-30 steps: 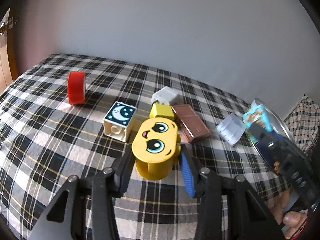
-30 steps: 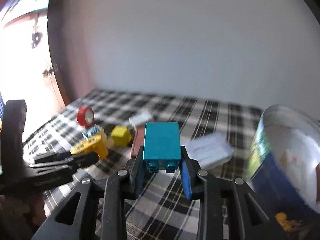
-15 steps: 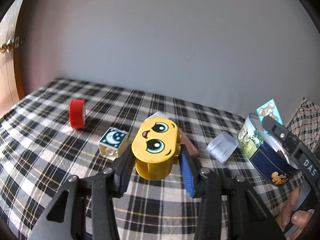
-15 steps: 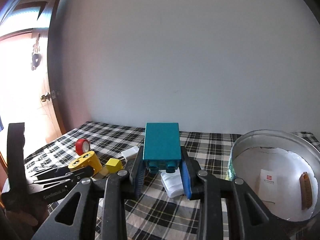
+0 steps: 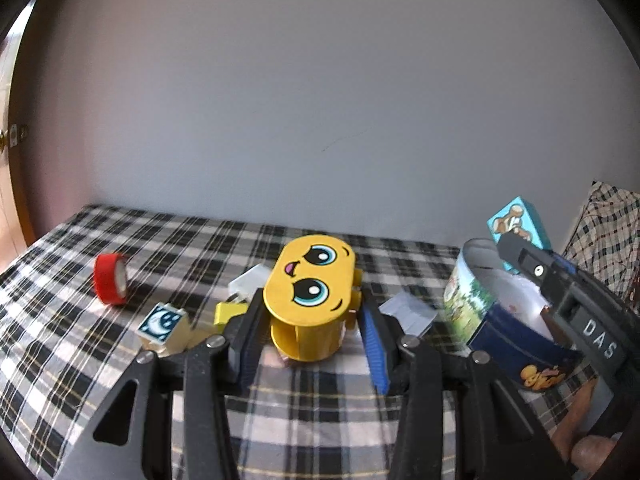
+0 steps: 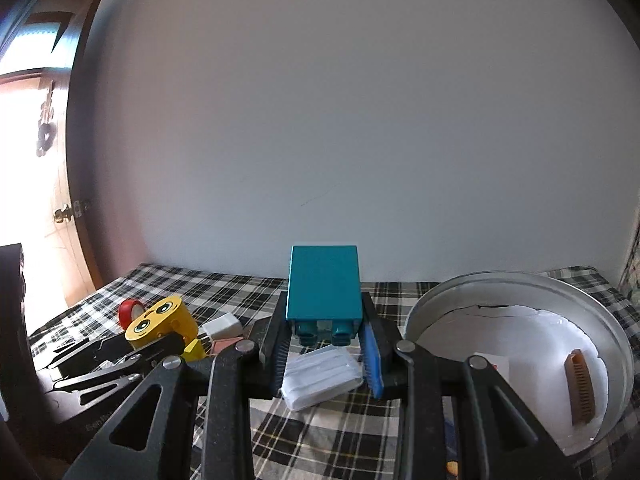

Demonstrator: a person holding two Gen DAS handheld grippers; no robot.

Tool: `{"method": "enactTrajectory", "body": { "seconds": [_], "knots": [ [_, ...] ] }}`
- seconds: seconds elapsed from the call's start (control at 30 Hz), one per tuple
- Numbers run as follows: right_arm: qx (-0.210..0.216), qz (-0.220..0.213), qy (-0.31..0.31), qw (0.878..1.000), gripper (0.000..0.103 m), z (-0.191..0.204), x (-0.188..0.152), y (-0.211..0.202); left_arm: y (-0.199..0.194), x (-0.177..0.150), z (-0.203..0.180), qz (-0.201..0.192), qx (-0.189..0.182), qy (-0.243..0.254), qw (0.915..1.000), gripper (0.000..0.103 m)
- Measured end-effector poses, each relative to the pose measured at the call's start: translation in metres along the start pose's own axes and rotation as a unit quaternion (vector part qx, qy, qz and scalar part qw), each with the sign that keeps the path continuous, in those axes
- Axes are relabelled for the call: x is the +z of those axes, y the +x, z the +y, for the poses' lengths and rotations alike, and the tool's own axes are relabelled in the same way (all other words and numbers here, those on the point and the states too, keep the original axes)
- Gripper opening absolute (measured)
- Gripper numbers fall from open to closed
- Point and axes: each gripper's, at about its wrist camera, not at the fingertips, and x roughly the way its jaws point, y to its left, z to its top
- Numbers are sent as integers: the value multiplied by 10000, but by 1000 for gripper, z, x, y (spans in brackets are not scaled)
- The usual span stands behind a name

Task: Organize rigid objects
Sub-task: 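Carry the teal block and yellow face box over the tin with both tools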

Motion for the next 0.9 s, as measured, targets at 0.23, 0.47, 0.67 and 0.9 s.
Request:
{"method": "enactTrajectory", "body": {
  "seconds": [0.23,0.47,0.67,0.9],
  "knots": [
    [-222,-25,29,9997,34,-14,2,0,10,2,-21,-25,-95,-5,10000,43],
    [-742,-54,-443,9962,34,-35,-7,-8,14,1,-39,-51,-160,60,9998,43],
    [-1114,-7,-291,9933,34,-71,-7,-12,20,0,-58,-72,-211,121,9997,43],
    [-1357,-23,-151,9906,34,-98,-4,-17,26,-1,-88,-96,-370,291,9988,43]
  ]
}}
